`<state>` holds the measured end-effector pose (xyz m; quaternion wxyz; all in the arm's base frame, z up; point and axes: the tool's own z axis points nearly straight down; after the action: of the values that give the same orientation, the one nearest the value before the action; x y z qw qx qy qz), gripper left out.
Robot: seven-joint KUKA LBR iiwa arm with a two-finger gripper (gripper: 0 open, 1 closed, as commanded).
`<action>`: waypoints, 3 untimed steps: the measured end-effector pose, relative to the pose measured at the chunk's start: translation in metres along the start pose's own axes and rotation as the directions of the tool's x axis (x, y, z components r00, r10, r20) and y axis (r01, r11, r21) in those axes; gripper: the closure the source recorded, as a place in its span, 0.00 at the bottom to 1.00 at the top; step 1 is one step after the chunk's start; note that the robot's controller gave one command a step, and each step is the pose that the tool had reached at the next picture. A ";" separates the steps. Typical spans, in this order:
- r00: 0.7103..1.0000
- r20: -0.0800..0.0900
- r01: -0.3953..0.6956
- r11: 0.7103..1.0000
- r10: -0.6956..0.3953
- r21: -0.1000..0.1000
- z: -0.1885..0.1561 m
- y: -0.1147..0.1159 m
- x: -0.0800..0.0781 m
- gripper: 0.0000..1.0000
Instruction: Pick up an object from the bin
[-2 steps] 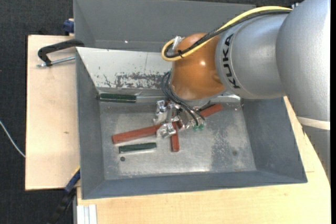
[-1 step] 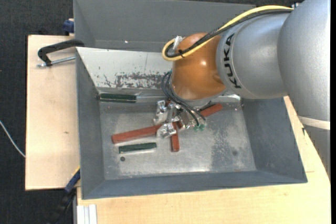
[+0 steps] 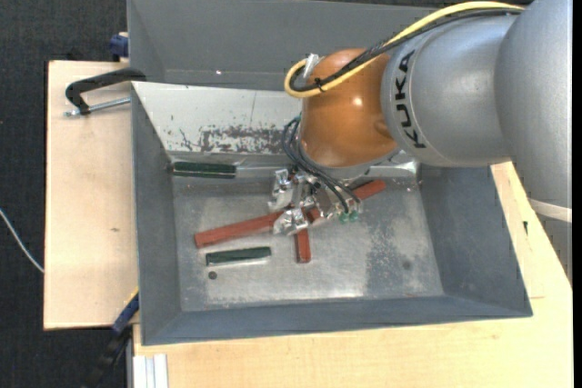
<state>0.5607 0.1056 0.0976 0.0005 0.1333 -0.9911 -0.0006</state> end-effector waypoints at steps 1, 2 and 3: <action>1.000 0.008 0.001 1.000 -0.001 0.001 -0.016 0.000 -0.002 1.00; 1.000 0.010 0.000 1.000 0.000 0.001 -0.023 0.000 -0.002 1.00; 1.000 0.009 0.000 1.000 0.000 0.001 -0.027 0.000 -0.002 1.00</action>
Offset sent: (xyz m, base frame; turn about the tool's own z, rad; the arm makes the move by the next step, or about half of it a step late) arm -0.0002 -0.0001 0.0218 0.0000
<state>0.5630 0.1066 0.1242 -0.0039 0.1333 -0.9911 -0.0008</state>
